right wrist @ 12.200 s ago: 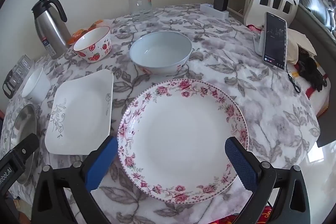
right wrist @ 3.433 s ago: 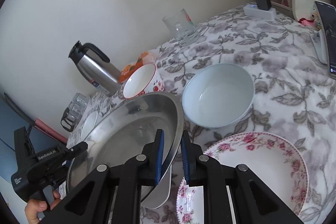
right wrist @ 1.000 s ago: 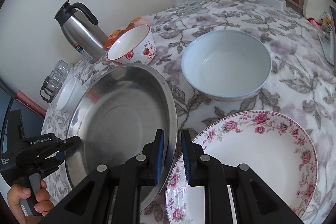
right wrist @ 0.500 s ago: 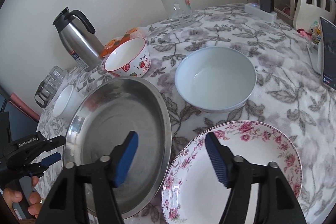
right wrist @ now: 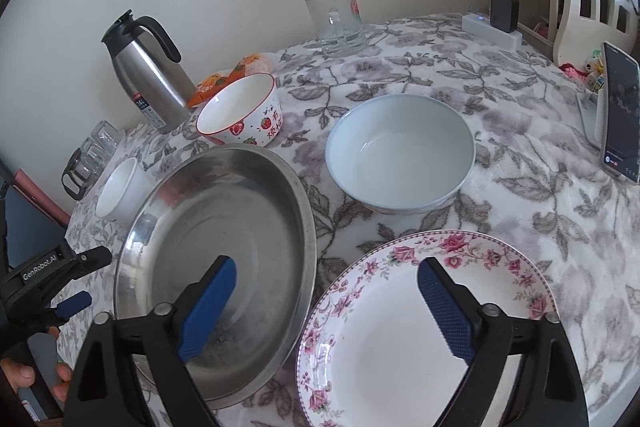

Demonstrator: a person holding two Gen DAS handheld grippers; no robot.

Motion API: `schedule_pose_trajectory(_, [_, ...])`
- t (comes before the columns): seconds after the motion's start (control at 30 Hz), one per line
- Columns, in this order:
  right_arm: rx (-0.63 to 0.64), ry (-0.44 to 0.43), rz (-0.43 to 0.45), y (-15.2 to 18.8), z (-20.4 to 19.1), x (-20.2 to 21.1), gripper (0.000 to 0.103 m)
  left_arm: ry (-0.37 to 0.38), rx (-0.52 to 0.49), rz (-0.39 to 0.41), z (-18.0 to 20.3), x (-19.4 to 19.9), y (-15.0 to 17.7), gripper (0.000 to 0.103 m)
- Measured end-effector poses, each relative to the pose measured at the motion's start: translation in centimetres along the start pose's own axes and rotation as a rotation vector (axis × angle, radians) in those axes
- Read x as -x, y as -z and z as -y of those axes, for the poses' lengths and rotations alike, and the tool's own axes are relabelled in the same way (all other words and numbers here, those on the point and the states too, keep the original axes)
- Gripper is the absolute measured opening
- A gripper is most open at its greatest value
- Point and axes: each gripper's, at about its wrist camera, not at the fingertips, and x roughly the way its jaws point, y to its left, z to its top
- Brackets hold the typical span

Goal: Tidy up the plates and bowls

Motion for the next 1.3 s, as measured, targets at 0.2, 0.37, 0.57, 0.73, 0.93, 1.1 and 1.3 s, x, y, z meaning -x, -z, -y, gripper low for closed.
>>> schedule_pose_trajectory(0.2, [-0.009, 0.002, 0.023, 0.0, 1.0, 0.9, 0.103, -0.006, -0.053, 0.056, 1.4, 1.3, 0.6, 0.096])
schedule_pose_trajectory(0.37, [-0.019, 0.013, 0.051, 0.0, 2.0, 1.8, 0.103, 0.029, -0.091, 0.094, 2.8, 2.5, 1.4, 0.097])
schedule_pose_trajectory(0.57, [-0.045, 0.042, 0.074, 0.4, 3.9, 2.8, 0.103, 0.067, -0.214, 0.125, 6.1, 3.6, 3.2, 0.097])
schedule_pose_trajectory(0.73, [-0.108, 0.082, 0.07, 0.7, 6.6, 3.3, 0.103, 0.113, -0.293, 0.151, 8.3, 4.7, 5.0, 0.097])
schedule_pose_trajectory(0.93, [-0.197, 0.124, 0.047, 1.6, 10.1, 3.8, 0.103, 0.174, -0.357, 0.154, 10.3, 6.0, 7.0, 0.097])
schedule_pose_trajectory(1.1, [-0.255, 0.129, 0.021, 2.3, 12.1, 3.9, 0.103, 0.229, -0.375, 0.089, 11.4, 6.5, 9.0, 0.097])
schedule_pose_trajectory(1.3, [-0.258, 0.137, -0.031, 2.9, 12.8, 3.2, 0.103, 0.301, -0.373, -0.015, 12.2, 6.5, 11.4, 0.097])
